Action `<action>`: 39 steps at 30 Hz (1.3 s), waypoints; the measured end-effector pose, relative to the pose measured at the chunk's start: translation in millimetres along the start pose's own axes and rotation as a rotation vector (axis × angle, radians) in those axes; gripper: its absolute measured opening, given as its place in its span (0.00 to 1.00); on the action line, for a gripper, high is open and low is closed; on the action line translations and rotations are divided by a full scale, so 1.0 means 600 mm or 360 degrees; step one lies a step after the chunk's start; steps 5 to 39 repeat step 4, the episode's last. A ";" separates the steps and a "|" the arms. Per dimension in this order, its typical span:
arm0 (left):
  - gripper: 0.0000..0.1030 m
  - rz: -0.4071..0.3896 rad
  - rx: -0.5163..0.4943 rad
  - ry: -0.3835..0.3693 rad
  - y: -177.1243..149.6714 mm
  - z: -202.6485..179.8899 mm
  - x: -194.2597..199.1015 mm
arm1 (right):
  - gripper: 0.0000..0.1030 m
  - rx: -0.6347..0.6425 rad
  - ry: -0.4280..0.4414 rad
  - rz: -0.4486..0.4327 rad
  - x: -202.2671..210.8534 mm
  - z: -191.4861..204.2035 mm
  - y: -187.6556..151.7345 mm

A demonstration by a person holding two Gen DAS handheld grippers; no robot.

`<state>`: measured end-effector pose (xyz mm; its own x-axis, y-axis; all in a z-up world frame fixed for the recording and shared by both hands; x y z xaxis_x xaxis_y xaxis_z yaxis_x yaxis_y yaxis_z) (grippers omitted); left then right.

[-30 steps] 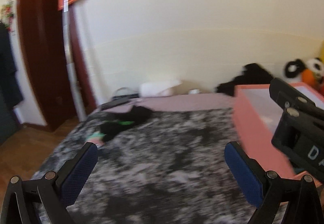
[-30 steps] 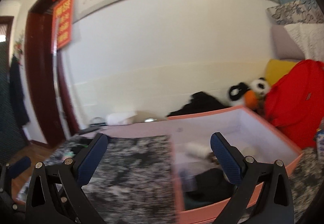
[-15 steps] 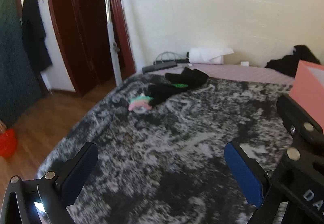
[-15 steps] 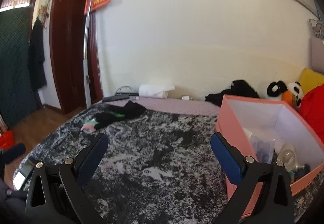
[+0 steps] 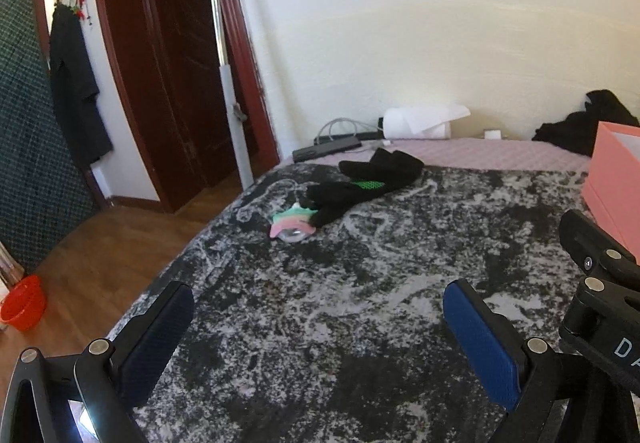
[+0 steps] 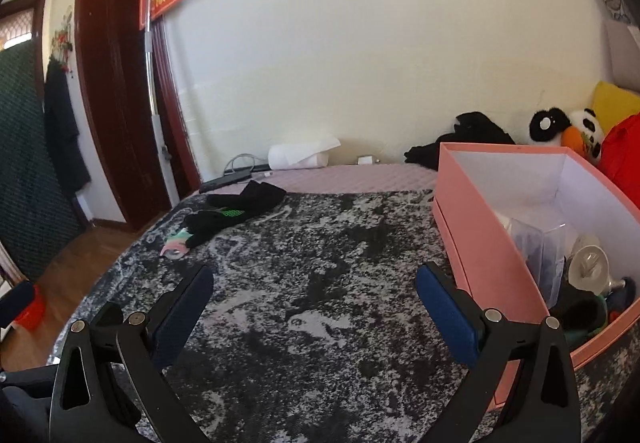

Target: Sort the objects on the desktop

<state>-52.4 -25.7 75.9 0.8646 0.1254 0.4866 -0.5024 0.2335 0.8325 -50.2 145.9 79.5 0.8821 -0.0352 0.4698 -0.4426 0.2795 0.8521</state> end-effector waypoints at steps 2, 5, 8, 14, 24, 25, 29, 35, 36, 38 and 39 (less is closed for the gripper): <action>1.00 0.0005 0.0020 -0.0012 -0.001 0.003 0.000 | 1.00 0.0019 -0.0010 -0.0021 0.006 0.001 0.003; 1.00 0.0022 0.0065 -0.0031 -0.003 0.004 -0.001 | 1.00 0.0021 -0.0005 -0.0038 0.012 -0.001 0.007; 1.00 0.0022 0.0065 -0.0031 -0.003 0.004 -0.001 | 1.00 0.0021 -0.0005 -0.0038 0.012 -0.001 0.007; 1.00 0.0022 0.0065 -0.0031 -0.003 0.004 -0.001 | 1.00 0.0021 -0.0005 -0.0038 0.012 -0.001 0.007; 1.00 0.0022 0.0065 -0.0031 -0.003 0.004 -0.001 | 1.00 0.0021 -0.0005 -0.0038 0.012 -0.001 0.007; 1.00 0.0022 0.0065 -0.0031 -0.003 0.004 -0.001 | 1.00 0.0021 -0.0005 -0.0038 0.012 -0.001 0.007; 1.00 0.0022 0.0065 -0.0031 -0.003 0.004 -0.001 | 1.00 0.0021 -0.0005 -0.0038 0.012 -0.001 0.007; 1.00 0.0022 0.0065 -0.0031 -0.003 0.004 -0.001 | 1.00 0.0021 -0.0005 -0.0038 0.012 -0.001 0.007; 1.00 0.0022 0.0065 -0.0031 -0.003 0.004 -0.001 | 1.00 0.0021 -0.0005 -0.0038 0.012 -0.001 0.007; 1.00 0.0022 0.0065 -0.0031 -0.003 0.004 -0.001 | 1.00 0.0021 -0.0005 -0.0038 0.012 -0.001 0.007; 1.00 0.0022 0.0065 -0.0031 -0.003 0.004 -0.001 | 1.00 0.0021 -0.0005 -0.0038 0.012 -0.001 0.007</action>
Point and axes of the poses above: each gripper's, at about its wrist camera, not at the fingertips, and x roughly against the way its jaws point, z to its left, y to its top, the point moved 10 cm from there along -x, roughly the way its jaws point, and after that the axes turned 6 degrees about -x, right-handed, at the moved point
